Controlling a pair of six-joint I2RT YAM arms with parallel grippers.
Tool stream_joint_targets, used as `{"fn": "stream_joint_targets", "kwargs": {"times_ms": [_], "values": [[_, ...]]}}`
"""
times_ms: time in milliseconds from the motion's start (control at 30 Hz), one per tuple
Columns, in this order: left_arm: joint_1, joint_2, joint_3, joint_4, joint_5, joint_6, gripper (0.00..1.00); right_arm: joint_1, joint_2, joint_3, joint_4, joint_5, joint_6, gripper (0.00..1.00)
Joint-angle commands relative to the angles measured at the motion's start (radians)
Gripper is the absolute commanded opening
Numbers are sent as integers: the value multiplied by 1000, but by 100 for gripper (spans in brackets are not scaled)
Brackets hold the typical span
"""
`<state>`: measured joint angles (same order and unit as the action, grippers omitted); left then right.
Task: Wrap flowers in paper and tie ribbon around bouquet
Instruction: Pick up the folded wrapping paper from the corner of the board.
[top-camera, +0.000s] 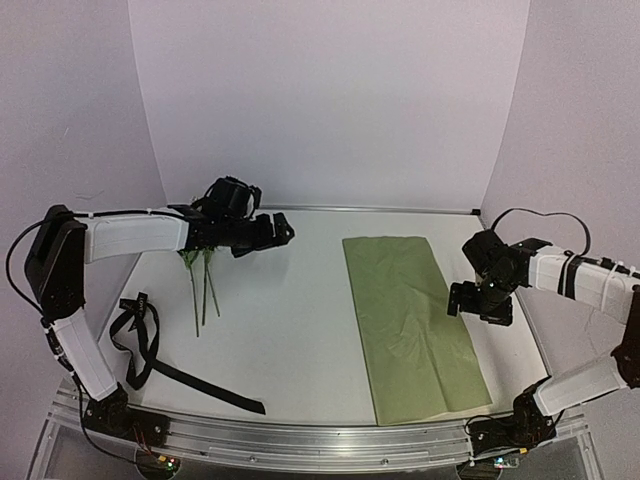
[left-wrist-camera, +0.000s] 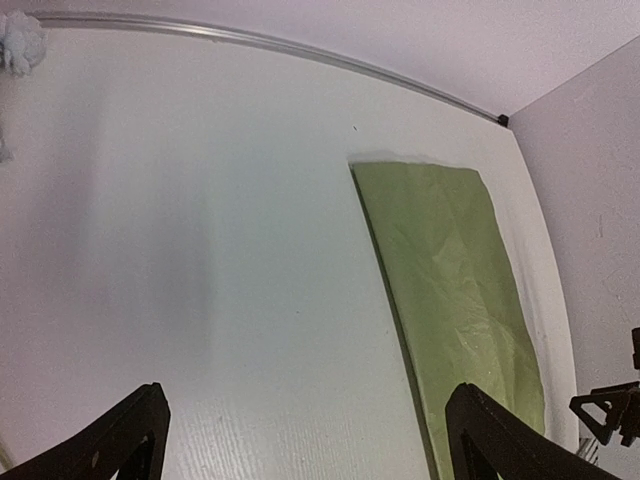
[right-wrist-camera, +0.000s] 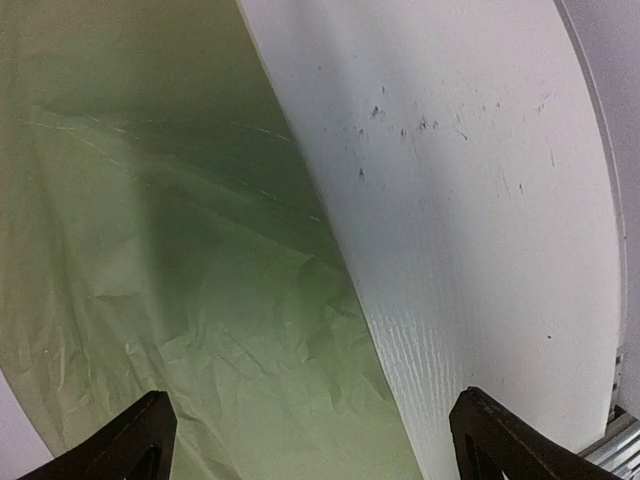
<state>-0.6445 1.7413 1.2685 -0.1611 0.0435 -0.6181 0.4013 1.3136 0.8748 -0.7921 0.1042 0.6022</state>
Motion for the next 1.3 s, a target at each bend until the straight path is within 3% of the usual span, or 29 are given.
{"fn": "stream_joint_targets", "kwargs": {"times_ms": [0, 367, 767, 900, 1067, 1167, 1267], "values": [[-35, 110, 58, 54, 111, -64, 100, -37, 2, -62, 66, -57, 28, 98], [-143, 334, 231, 36, 172, -70, 100, -125, -9, -235, 200, -166, 55, 98], [-156, 383, 293, -12, 173, -56, 100, -157, 104, -303, 403, -397, 165, 98], [-147, 378, 295, -39, 150, -48, 100, -138, 132, -312, 507, -487, 278, 98], [-99, 357, 257, -38, 159, -61, 99, -11, 106, -265, 533, -458, 355, 98], [-71, 347, 238, -33, 185, -62, 95, 5, 114, -245, 538, -443, 376, 98], [-66, 351, 235, -35, 221, -49, 84, 3, 150, -223, 539, -439, 366, 95]]}}
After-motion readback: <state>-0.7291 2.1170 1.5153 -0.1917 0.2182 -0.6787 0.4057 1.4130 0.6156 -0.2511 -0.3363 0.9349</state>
